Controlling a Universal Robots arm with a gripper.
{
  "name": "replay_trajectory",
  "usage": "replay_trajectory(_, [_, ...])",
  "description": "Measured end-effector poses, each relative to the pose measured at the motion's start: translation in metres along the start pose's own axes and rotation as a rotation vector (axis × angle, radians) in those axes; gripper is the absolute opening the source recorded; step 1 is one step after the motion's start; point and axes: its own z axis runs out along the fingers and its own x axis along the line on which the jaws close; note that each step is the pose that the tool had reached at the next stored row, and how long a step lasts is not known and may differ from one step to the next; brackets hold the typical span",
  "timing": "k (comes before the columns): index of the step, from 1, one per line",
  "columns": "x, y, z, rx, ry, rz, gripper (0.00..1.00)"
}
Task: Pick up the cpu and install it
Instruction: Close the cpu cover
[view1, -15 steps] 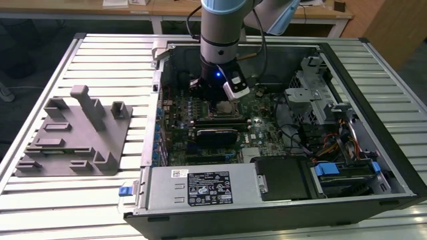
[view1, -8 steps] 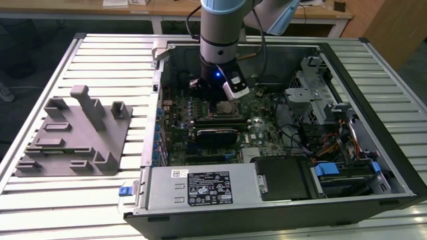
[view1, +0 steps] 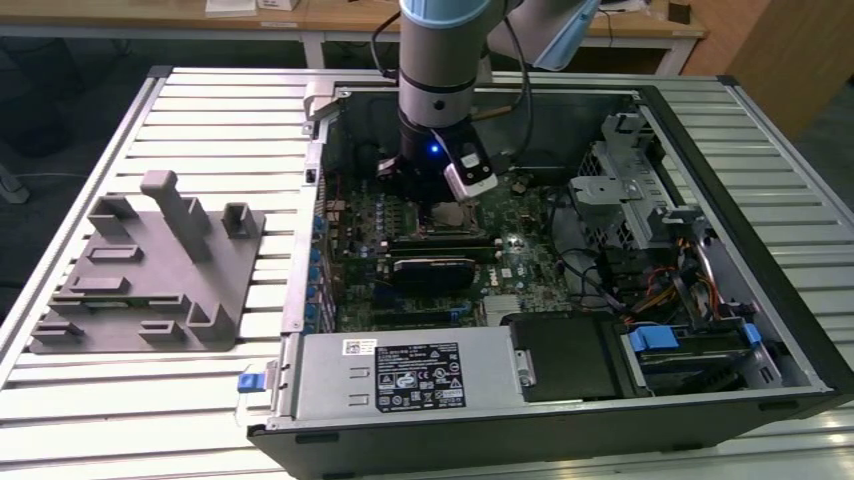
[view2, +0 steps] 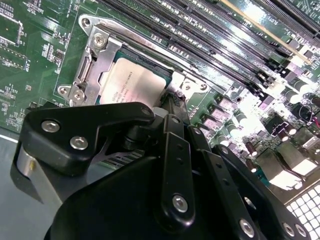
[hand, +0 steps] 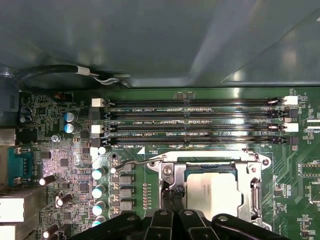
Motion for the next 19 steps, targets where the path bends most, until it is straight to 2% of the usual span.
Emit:
replay_trajectory(8, [0.0002,0.0002,-0.0092,0.0008,0.0003,0.0,0.11])
replay_trajectory(19, [0.0005,0.001,-0.0321,0.0007,-0.0008,0.0,0.11])
